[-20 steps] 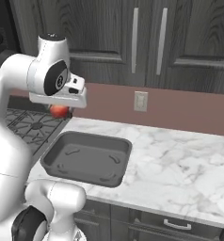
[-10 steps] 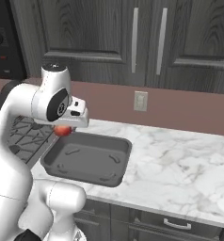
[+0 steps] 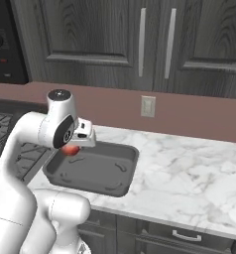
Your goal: Pick the peach and banana from the fridge and place them inside the tupperware on the counter.
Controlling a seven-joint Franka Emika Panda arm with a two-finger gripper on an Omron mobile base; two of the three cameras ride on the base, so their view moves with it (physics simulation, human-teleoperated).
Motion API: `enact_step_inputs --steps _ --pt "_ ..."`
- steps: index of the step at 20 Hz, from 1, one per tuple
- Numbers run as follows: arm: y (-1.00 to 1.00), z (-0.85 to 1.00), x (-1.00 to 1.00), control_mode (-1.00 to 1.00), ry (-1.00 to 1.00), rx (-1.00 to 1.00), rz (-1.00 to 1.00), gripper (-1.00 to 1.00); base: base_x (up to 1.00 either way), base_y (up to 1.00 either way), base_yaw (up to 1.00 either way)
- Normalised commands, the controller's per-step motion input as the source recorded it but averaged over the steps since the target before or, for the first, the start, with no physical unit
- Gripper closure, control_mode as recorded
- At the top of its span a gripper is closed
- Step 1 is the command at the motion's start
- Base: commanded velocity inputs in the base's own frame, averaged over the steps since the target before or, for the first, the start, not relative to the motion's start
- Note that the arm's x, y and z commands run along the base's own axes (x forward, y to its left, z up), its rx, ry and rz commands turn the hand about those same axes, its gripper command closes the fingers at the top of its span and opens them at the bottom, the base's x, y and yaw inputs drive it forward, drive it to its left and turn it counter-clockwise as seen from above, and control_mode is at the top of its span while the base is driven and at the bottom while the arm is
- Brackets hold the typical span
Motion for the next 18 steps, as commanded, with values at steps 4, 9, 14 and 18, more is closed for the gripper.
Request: enact_step_inputs --steps 4,9,14,18 --pt "0.0 -0.48 0.55 -1.0 -0.16 -0.01 0.0 1.0 0.0 0.0 0.0" --pt "0.0 -0.56 0.53 -1.0 -0.16 -0.01 0.0 1.0 0.0 0.0 0.0" --pt "0.0 -0.5 0.5 -1.0 -0.03 0.0 0.0 1.0 0.0 0.0 0.0" --pt "0.03 -0.42 0.56 -1.0 0.0 0.0 0.0 1.0 0.0 0.0 0.0"
